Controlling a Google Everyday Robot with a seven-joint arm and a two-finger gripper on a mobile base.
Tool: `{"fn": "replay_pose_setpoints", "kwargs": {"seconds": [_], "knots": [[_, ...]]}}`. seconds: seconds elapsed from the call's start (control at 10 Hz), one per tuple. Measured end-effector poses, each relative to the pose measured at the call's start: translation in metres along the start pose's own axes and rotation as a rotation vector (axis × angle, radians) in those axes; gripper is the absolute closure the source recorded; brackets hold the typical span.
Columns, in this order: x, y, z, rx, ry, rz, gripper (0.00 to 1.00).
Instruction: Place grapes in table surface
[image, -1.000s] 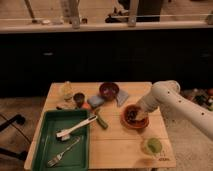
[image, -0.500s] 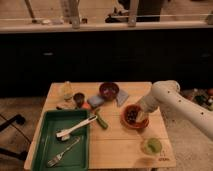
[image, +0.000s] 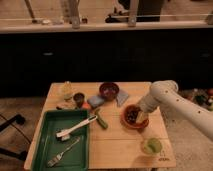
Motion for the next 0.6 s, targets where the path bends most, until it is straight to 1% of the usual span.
{"fn": "replay_pose_setpoints", "kwargs": {"seconds": [0.4, 0.5, 0.6], "knots": [[0.006, 0.000, 0.016, -0.053, 0.027, 0.011, 0.33], [0.006, 0.000, 0.020, -0.060, 0.031, 0.012, 0.33], [0.007, 0.001, 0.026, -0.082, 0.042, 0.013, 0.35]]}}
